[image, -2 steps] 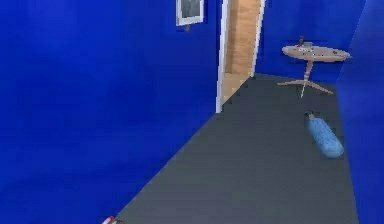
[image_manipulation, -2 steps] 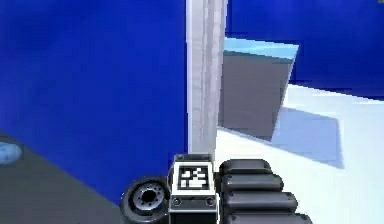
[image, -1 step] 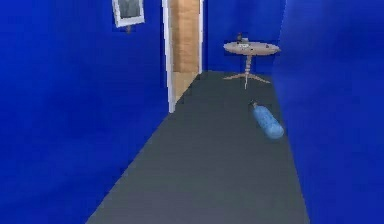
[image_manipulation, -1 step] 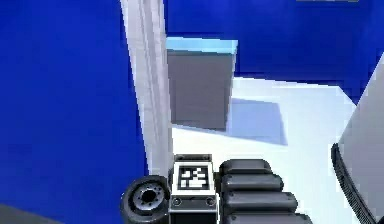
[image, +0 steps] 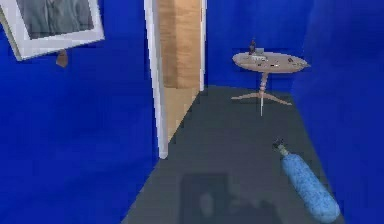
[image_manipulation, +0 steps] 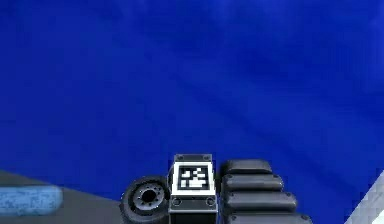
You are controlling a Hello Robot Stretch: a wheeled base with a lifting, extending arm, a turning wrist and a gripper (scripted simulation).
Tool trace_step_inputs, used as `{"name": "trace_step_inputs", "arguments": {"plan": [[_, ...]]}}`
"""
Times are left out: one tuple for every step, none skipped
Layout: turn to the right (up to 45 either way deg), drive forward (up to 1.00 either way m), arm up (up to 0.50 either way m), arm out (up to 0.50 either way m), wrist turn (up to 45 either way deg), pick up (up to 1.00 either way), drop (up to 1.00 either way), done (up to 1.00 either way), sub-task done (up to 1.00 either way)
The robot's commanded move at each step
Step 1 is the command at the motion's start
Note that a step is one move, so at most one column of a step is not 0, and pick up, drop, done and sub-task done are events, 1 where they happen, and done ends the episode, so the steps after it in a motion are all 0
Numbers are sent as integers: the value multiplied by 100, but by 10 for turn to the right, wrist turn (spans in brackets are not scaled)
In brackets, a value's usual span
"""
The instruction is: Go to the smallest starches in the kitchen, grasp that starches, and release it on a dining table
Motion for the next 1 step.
{"name": "trace_step_inputs", "arguments": {"plan": [[0,55,0,0,0,0,0,0,0]]}}
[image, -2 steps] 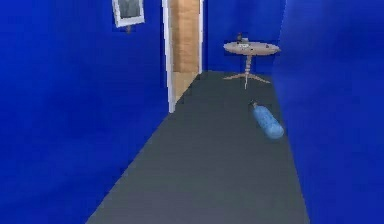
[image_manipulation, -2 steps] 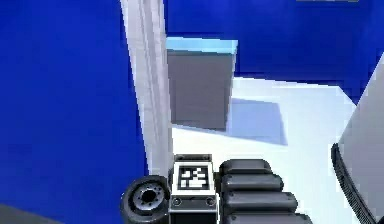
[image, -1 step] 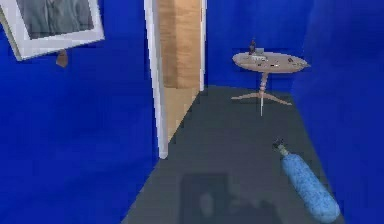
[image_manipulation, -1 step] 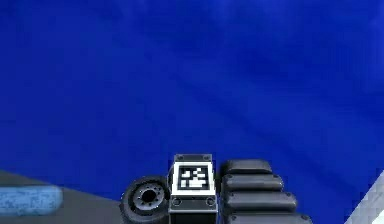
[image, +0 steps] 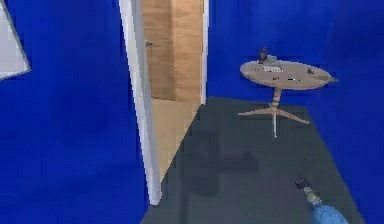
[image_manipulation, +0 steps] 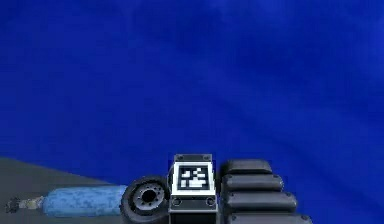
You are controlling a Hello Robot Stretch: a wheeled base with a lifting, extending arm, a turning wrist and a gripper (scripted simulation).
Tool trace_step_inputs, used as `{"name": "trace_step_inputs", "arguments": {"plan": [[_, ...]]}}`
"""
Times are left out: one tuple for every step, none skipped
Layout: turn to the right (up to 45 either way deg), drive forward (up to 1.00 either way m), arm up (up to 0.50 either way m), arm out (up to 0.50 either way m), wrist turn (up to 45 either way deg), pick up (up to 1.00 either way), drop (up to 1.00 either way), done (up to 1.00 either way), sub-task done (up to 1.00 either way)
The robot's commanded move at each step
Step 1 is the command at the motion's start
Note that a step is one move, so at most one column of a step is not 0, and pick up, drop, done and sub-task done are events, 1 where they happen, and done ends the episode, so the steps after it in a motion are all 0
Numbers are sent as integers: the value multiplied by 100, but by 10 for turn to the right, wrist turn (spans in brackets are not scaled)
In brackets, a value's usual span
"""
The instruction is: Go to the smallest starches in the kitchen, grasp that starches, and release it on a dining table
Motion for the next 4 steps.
{"name": "trace_step_inputs", "arguments": {"plan": [[210,0,0,0,0,0,0,0,0],[0,100,0,0,0,0,0,0,0],[0,65,0,0,0,0,0,0,0],[-450,0,0,0,0,0,0,0,0]]}}
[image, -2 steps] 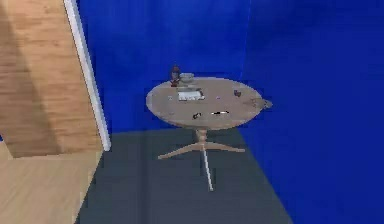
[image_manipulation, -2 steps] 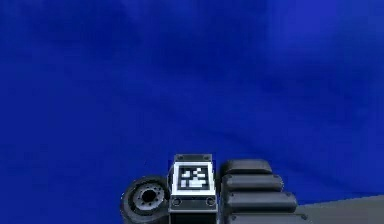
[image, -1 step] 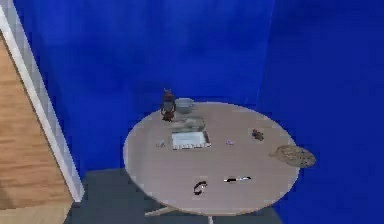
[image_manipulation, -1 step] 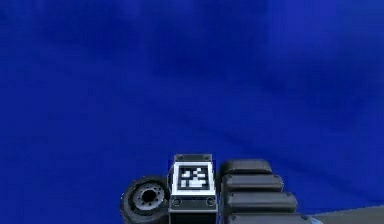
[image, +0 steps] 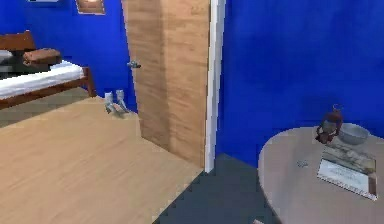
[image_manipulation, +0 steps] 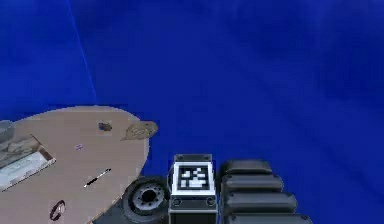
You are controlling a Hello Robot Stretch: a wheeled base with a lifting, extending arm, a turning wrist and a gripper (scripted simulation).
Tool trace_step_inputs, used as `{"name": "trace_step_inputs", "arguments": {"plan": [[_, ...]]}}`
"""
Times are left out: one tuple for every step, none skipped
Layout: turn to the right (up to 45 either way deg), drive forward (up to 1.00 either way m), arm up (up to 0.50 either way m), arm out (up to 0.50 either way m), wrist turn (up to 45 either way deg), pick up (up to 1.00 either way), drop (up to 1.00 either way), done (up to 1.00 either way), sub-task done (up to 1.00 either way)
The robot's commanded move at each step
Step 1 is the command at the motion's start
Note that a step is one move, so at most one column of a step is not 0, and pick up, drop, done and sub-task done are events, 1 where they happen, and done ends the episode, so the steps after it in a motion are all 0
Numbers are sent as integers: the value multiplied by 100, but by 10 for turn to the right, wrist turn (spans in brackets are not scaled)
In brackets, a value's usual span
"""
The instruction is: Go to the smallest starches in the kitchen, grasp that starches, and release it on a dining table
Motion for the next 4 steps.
{"name": "trace_step_inputs", "arguments": {"plan": [[-450,0,0,0,0,0,0,0,0],[-450,0,0,0,0,0,0,0,0],[-390,0,0,0,0,0,0,0,0],[450,0,0,0,0,0,0,0,0]]}}
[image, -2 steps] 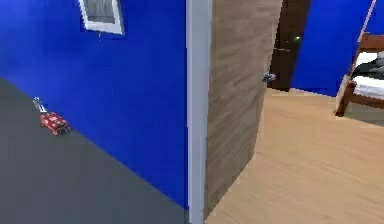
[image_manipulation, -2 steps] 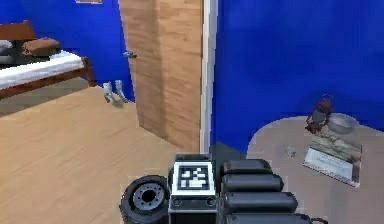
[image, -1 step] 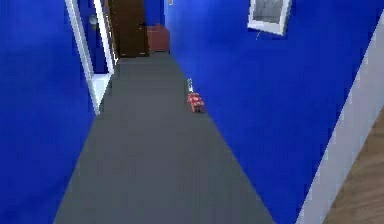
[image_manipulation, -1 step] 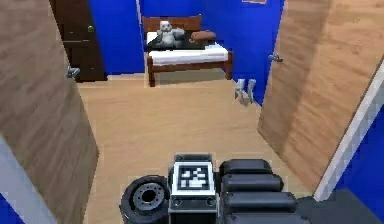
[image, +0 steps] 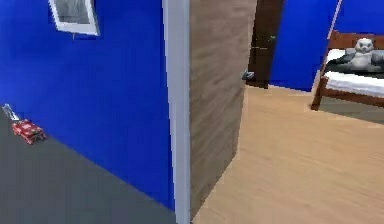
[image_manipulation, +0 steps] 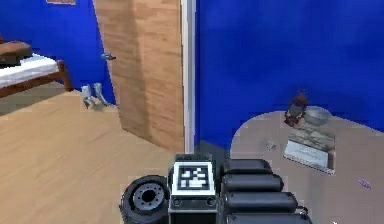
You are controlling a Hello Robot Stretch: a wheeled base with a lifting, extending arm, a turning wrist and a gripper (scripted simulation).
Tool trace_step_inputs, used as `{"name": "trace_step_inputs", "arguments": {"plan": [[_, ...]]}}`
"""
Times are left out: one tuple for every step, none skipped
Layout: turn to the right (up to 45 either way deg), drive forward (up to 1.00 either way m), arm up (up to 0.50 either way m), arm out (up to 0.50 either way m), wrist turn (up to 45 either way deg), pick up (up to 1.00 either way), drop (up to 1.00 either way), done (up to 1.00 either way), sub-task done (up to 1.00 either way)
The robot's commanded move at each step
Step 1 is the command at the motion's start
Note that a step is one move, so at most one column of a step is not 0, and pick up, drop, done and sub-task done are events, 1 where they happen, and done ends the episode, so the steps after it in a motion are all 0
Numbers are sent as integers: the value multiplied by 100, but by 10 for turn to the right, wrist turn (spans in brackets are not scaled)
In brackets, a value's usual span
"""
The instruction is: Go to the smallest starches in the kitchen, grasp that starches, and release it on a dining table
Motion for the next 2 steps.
{"name": "trace_step_inputs", "arguments": {"plan": [[450,0,0,0,0,0,0,0,0],[450,0,0,0,0,0,0,0,0]]}}
